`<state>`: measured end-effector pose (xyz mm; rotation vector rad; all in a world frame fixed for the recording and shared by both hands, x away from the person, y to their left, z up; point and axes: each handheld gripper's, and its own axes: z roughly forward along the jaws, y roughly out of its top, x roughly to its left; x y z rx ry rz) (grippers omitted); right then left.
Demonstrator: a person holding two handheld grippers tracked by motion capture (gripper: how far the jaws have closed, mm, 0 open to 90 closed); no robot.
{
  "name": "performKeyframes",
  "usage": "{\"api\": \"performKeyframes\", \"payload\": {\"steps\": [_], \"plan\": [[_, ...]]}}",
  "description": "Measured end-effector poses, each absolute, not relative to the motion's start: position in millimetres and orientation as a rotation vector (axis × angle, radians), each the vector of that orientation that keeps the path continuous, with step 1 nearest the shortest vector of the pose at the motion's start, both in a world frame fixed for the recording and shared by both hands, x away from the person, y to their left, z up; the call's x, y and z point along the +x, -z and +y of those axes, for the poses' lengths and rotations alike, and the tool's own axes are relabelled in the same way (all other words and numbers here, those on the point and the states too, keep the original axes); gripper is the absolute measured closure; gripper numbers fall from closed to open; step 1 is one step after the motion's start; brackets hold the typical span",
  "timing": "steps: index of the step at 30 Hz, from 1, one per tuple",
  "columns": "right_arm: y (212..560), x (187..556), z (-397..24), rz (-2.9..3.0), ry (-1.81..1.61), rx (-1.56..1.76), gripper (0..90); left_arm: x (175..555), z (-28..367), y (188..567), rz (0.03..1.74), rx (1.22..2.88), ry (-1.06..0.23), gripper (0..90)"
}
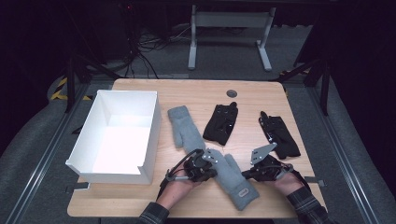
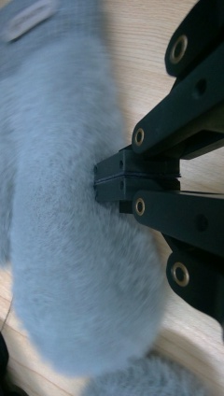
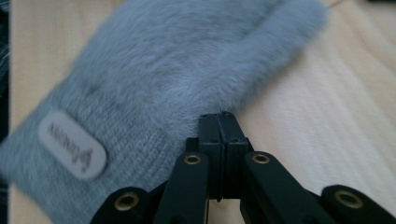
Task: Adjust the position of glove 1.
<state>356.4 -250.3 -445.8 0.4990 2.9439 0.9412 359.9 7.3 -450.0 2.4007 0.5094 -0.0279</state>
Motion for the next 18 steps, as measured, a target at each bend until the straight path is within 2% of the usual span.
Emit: {"api": "performKeyframes", "payload": {"steps": [18], "plan": [[447.3,336.1,-204.0,3.031,-1.013,0.272,90.0,379.4,-0.9,448.2,0.531,2.366,0.035,90.0]]}}
